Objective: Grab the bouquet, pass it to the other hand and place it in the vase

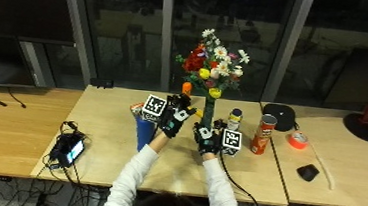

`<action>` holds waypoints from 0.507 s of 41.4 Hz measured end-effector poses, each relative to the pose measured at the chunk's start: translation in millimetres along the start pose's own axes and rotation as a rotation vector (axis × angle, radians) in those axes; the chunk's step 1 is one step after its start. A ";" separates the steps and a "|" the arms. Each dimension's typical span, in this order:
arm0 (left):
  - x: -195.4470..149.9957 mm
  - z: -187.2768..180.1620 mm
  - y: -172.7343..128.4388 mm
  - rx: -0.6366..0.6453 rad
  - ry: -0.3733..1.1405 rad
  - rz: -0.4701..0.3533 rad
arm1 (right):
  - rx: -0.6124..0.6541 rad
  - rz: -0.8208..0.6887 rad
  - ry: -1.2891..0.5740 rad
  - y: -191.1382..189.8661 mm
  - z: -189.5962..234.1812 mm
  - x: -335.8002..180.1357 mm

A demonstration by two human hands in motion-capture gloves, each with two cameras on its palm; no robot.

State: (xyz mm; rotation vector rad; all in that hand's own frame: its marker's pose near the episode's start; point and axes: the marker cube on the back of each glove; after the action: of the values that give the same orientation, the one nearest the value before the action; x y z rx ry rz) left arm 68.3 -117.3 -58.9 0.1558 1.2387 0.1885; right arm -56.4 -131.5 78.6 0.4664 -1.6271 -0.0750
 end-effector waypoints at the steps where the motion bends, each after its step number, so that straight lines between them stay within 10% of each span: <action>1: -1.0 2.6 -3.4 0.004 0.033 0.012 | -0.002 -0.008 0.001 -0.7 3.2 0.7; 21: 23.7 44.6 -17.2 0.166 0.020 0.129 | -0.024 -0.058 0.017 27.7 56.8 11.1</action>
State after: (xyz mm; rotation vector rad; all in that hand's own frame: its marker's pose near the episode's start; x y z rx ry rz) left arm 119.0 -129.4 -70.3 0.3790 1.2648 0.1989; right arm -118.7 -122.8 91.0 0.4939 -1.5942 -0.1333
